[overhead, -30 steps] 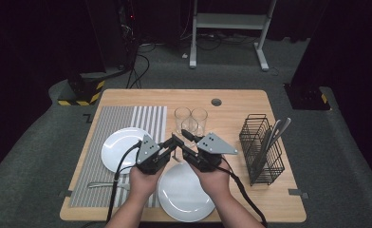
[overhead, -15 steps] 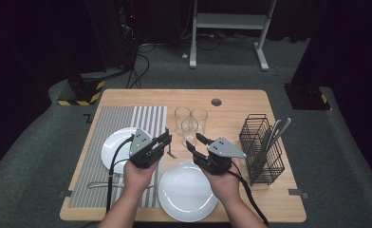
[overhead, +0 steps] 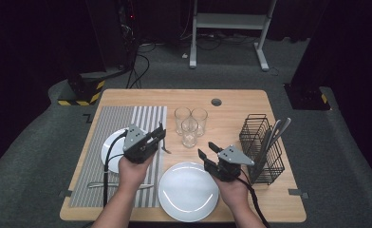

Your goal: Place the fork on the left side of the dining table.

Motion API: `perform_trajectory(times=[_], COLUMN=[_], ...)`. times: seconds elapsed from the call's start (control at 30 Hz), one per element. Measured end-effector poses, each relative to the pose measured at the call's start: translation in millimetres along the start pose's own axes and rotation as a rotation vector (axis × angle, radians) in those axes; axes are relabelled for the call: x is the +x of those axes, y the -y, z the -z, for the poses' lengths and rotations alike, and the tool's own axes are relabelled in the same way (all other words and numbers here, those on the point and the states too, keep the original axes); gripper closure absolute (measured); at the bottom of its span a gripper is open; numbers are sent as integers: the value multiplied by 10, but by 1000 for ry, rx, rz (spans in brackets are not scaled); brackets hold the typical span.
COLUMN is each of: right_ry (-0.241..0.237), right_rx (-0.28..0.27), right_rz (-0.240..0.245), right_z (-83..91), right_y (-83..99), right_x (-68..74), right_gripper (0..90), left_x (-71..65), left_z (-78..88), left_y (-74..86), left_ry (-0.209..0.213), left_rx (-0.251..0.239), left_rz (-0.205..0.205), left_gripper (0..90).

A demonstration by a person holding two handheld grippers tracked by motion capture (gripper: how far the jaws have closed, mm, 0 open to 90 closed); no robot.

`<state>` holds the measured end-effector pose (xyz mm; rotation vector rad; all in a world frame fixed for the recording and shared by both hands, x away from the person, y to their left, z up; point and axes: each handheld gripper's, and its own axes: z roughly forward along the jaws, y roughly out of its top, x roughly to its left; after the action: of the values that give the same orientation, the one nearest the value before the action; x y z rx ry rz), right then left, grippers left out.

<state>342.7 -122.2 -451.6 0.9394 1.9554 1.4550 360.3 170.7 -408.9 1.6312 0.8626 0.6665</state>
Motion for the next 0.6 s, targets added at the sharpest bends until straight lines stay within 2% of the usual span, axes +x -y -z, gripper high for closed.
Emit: perform_trajectory(times=[0.23, 0.33, 0.5, 0.6], right_ry=[3, -8, 1, 1], right_rx=[32, 34, 55, 75], right_rz=[41, 8, 23, 11], right_z=[10, 30, 31, 17], right_y=[135, 151, 224, 280], right_x=[-34, -64, -96, -109], right_gripper=[520, 493, 482, 472], left_x=[70, 90, 130, 166], left_z=[15, 26, 41, 45], left_y=[-24, -31, -39, -44], left_ry=[-26, -40, -54, -56], left_rx=[-4, -14, -23, -25], left_rz=[10, 11, 14, 36], left_gripper=[793, 794, 793, 794])
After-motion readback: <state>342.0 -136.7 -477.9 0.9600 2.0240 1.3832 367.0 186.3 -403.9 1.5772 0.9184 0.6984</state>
